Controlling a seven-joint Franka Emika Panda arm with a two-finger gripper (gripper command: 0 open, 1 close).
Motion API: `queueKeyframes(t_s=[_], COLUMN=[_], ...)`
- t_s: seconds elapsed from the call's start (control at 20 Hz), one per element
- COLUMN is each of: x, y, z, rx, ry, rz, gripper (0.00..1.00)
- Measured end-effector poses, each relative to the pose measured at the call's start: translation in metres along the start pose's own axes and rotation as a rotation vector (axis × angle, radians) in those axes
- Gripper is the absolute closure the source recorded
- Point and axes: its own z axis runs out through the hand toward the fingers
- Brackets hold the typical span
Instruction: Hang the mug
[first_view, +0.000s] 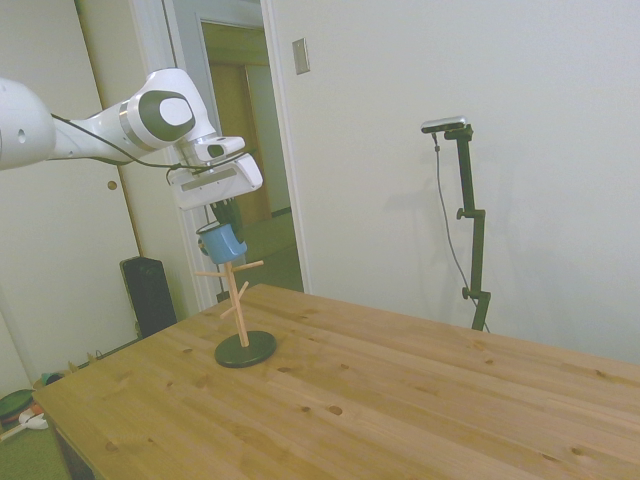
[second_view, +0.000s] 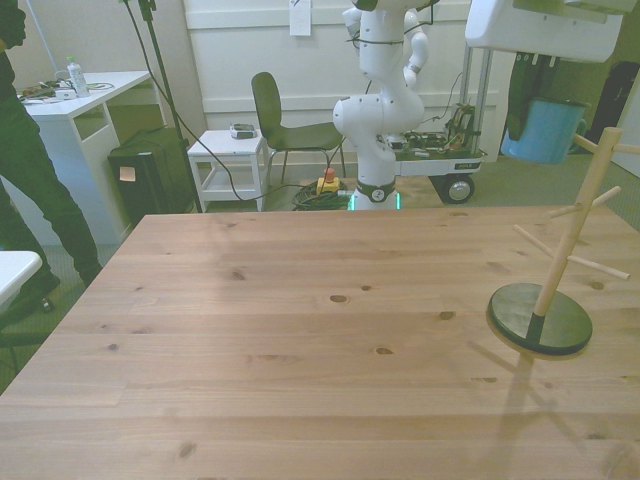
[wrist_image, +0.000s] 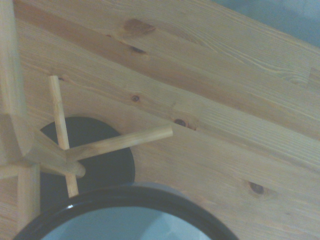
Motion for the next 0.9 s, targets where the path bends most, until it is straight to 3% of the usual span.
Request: queueKeyframes(t_s=[0.2,0.25,0.9], x=[0.007,0.009,0.015], y=[-0.005,-0.005,-0.008], z=[0.004,0.006,0.004], rx=[-0.005,-0.008,-0.015], ry=[-0.003,-0.003,0.0], rz=[0.003,0.005,0.013], gripper=[1.0,0.0,0.0])
